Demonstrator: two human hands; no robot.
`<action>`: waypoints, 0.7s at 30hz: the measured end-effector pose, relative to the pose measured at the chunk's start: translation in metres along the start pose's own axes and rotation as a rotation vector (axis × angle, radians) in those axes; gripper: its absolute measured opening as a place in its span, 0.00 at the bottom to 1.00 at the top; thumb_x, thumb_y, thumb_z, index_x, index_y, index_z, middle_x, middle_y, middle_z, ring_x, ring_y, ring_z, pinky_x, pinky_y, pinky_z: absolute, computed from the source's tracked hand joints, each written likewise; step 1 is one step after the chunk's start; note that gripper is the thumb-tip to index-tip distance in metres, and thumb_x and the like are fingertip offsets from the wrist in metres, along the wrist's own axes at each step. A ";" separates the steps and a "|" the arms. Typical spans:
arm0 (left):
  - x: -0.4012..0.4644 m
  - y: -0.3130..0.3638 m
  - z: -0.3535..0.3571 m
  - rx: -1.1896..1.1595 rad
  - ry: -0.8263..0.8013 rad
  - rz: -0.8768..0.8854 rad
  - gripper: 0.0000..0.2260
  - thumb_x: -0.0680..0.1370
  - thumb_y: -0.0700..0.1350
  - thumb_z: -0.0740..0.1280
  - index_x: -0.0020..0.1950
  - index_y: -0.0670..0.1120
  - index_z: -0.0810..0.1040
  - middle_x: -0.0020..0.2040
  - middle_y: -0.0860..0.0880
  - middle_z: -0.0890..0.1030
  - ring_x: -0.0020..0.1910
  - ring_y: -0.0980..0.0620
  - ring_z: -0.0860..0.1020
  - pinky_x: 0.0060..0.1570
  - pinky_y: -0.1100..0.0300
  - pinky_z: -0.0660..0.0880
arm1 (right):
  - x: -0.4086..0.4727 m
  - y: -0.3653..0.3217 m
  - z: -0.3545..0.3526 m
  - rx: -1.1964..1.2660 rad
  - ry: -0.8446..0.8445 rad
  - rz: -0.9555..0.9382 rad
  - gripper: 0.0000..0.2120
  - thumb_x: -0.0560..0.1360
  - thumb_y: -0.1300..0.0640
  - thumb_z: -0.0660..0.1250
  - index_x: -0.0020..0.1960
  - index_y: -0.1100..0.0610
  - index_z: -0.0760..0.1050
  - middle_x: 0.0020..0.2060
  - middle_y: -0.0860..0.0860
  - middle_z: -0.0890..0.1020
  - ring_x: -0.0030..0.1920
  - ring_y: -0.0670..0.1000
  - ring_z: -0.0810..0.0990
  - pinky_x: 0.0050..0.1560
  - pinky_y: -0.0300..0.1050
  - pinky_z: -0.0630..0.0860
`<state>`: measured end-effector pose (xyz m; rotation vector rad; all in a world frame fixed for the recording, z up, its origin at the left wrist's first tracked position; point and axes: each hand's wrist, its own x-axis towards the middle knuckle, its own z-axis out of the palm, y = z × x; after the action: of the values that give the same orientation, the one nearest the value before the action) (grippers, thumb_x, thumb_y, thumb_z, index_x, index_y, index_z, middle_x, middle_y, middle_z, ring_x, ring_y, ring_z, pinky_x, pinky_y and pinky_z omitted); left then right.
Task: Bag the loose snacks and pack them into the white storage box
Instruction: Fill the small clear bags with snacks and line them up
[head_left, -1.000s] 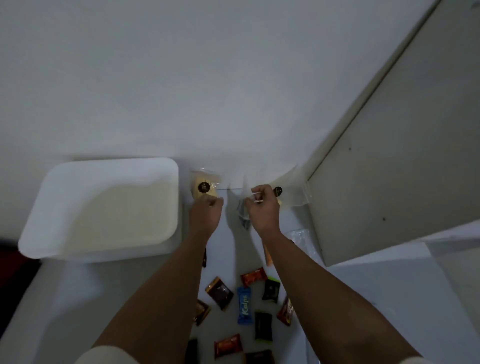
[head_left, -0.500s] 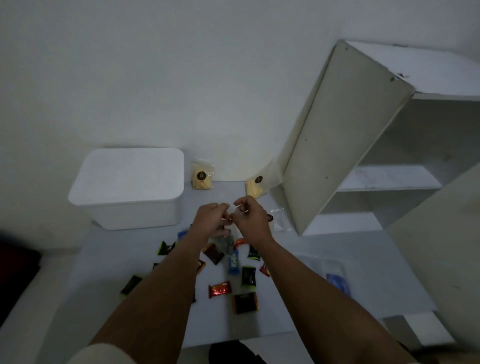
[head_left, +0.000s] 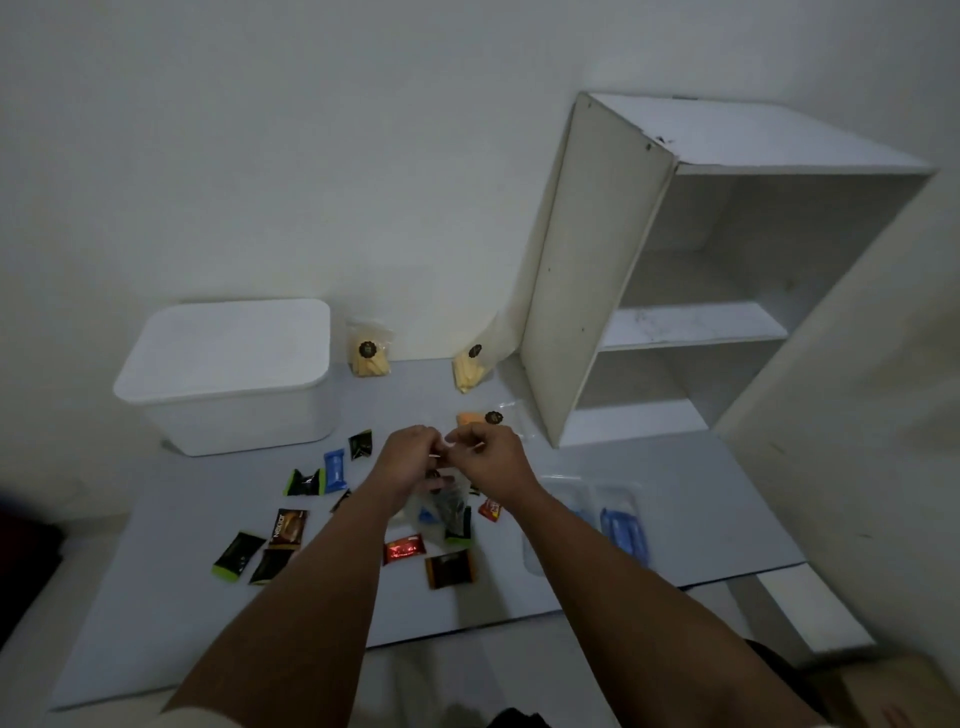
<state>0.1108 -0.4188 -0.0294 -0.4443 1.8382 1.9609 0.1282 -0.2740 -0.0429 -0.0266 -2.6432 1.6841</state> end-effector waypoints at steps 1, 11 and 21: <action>-0.001 0.001 0.005 0.031 -0.005 -0.005 0.05 0.80 0.37 0.61 0.47 0.38 0.75 0.47 0.37 0.80 0.47 0.43 0.83 0.49 0.44 0.83 | -0.002 0.003 -0.008 -0.004 -0.003 0.009 0.07 0.75 0.52 0.74 0.48 0.56 0.86 0.41 0.48 0.86 0.42 0.41 0.83 0.45 0.37 0.79; -0.017 -0.009 0.073 0.680 0.025 0.169 0.12 0.70 0.50 0.66 0.31 0.44 0.73 0.31 0.43 0.74 0.32 0.49 0.72 0.36 0.55 0.69 | -0.003 0.047 -0.095 -0.219 0.041 0.174 0.12 0.74 0.62 0.66 0.42 0.49 0.84 0.42 0.50 0.87 0.41 0.52 0.86 0.48 0.49 0.84; -0.034 -0.032 0.133 0.638 0.235 0.203 0.15 0.71 0.54 0.65 0.30 0.46 0.69 0.28 0.46 0.73 0.32 0.49 0.75 0.37 0.54 0.71 | -0.022 0.070 -0.138 -0.430 -0.164 -0.211 0.18 0.82 0.60 0.59 0.69 0.54 0.77 0.52 0.55 0.78 0.54 0.56 0.79 0.56 0.47 0.76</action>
<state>0.1632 -0.2876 -0.0296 -0.2965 2.5997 1.3512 0.1532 -0.1194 -0.0482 0.3876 -2.9479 1.0784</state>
